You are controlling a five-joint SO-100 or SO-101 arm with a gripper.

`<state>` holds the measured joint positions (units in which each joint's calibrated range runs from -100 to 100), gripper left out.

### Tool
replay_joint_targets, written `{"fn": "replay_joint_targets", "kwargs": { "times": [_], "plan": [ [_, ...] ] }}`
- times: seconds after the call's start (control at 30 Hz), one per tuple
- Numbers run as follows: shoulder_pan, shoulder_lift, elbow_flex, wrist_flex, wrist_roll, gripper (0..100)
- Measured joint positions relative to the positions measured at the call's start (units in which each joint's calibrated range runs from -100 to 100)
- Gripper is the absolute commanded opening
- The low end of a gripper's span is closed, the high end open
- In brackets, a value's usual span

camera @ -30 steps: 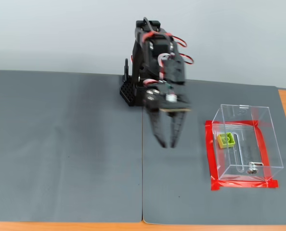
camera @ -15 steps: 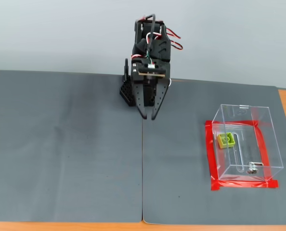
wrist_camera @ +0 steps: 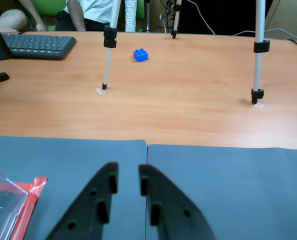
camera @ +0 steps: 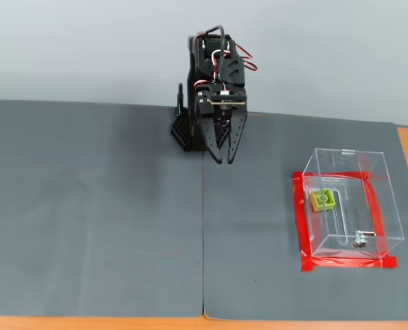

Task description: Pick the green lego block and place it into the transparent box

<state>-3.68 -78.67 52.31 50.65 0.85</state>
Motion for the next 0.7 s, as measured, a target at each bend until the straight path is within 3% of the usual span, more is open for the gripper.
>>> {"fn": "replay_joint_targets", "kwargs": {
  "times": [0.33, 0.7],
  "plan": [
    [4.4, -18.8, 15.5, 0.0, 0.0, 5],
    [4.6, -20.1, 35.9, 0.0, 0.0, 5]
  ]
}}
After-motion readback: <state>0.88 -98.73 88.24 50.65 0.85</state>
